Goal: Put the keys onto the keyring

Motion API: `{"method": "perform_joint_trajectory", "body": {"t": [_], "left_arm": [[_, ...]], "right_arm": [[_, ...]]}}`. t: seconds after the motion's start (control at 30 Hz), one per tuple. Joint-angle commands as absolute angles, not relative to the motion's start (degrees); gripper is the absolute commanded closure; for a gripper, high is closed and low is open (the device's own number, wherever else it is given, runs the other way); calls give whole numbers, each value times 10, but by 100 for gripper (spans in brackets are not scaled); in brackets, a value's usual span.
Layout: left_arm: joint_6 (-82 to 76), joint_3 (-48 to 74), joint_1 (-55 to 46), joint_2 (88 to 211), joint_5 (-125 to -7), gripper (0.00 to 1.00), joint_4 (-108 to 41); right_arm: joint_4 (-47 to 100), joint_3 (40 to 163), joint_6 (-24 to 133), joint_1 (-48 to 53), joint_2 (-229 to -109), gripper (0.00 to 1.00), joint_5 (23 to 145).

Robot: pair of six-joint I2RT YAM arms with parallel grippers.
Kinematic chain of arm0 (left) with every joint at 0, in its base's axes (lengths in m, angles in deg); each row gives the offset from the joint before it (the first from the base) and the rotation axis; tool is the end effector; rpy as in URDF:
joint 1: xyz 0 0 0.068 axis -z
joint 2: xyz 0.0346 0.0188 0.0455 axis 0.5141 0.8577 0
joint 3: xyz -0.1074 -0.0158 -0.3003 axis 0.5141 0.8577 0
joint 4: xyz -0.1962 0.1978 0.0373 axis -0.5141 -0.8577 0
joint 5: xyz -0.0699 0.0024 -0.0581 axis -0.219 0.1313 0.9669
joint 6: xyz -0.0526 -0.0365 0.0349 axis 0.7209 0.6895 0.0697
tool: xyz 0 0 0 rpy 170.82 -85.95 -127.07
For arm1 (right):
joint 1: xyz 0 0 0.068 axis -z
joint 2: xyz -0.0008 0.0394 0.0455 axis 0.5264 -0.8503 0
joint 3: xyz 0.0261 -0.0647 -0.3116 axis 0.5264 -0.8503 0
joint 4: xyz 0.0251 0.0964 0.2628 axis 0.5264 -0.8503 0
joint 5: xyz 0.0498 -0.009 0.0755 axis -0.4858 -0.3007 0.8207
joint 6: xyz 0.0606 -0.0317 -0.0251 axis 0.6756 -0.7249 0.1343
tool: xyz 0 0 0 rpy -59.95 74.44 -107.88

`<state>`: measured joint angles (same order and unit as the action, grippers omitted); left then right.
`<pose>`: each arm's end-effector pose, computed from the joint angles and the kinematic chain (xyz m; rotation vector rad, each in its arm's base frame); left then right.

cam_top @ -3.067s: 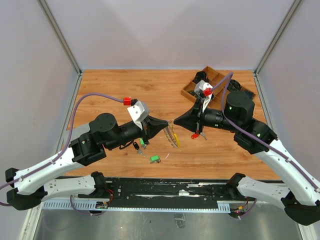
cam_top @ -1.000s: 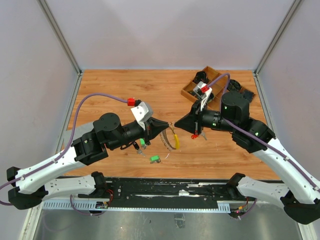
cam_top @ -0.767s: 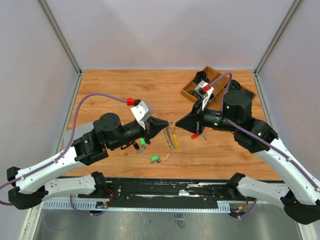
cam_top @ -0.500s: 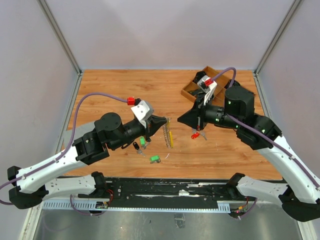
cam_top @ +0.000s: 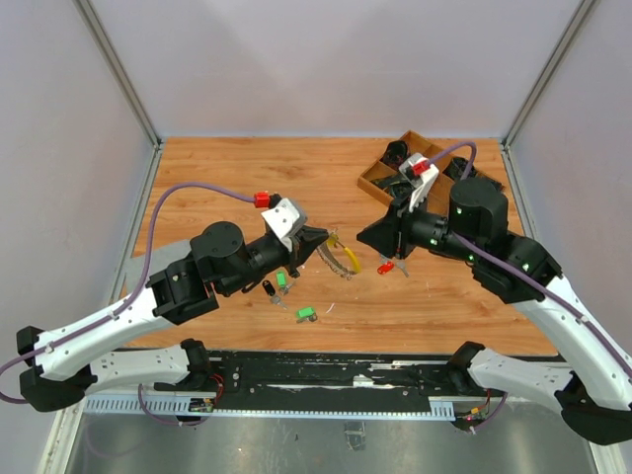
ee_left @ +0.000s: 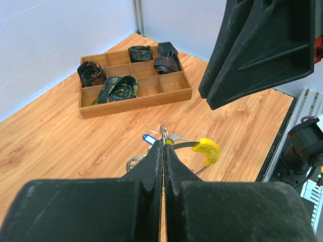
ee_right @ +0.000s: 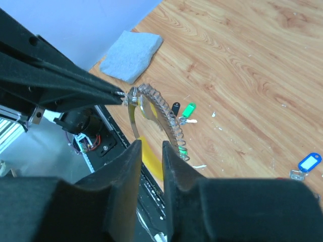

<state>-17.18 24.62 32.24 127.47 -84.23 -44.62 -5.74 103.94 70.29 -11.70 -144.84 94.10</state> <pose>0.1099 -0.1937 0.4519 0.7694 1.4556 -0.6795 0.1366 0.1549 0.4996 -0.5764 1.8155 1.0844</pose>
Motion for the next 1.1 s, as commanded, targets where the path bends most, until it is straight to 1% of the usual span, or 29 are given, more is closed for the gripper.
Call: {"method": "perform_joint_trajectory", "body": {"t": [0.0, 0.1, 0.23, 0.37, 0.5, 0.8, 1.07], "left_arm": [[-166, 244, 326, 1254, -823, 100, -410], [-157, 247, 325, 1246, -800, 100, -407], [-143, 251, 326, 1234, -757, 99, -393], [-135, 251, 325, 1224, -696, 100, -380], [-129, 249, 325, 1219, -650, 100, -373], [-125, 241, 325, 1222, -587, 99, -366], [-127, 236, 326, 1223, -581, 100, -366]], "right_arm": [[30, 980, 627, -115, -1381, 70, 925], [70, 951, 585, -115, -1349, 59, 938], [98, 941, 554, -116, -1334, 56, 996], [131, 938, 530, -116, -1332, 57, 1083], [157, 935, 514, -116, -1335, 60, 1149], [217, 919, 511, -116, -1344, 65, 1221], [201, 923, 492, -116, -1347, 69, 1258]]}}
